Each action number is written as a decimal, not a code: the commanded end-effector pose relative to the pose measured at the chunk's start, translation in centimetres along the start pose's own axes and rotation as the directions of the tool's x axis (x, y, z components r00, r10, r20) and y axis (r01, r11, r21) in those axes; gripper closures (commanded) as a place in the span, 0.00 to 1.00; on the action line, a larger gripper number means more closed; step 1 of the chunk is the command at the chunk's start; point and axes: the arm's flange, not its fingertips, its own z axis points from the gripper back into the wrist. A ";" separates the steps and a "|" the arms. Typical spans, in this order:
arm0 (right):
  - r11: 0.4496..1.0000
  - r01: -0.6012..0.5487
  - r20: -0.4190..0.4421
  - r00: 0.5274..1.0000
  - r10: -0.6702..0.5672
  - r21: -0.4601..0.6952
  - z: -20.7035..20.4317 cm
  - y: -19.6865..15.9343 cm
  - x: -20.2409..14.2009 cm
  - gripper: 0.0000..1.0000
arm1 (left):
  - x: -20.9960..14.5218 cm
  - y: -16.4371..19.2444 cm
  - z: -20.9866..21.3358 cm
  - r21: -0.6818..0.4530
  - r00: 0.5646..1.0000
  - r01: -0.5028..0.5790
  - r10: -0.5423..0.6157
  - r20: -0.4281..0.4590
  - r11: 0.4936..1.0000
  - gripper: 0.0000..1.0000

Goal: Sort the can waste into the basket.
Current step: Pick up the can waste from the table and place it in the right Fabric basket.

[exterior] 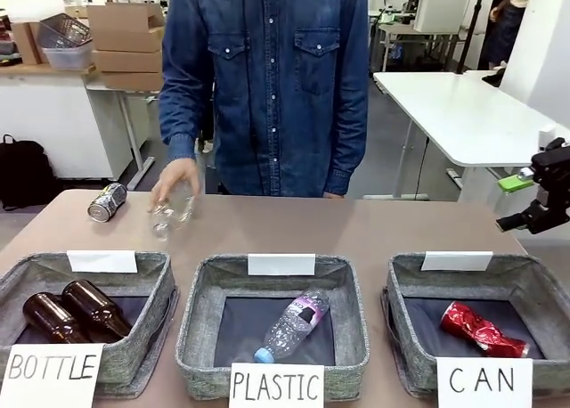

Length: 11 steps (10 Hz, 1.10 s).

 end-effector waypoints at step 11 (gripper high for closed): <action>1.000 -0.009 0.010 1.000 0.009 -0.006 -0.1 0.1 0.0 0.00 | 8.0 -2.1 -19.1 0.279 0.937 0.110 -0.006 -0.348 0.954 0.00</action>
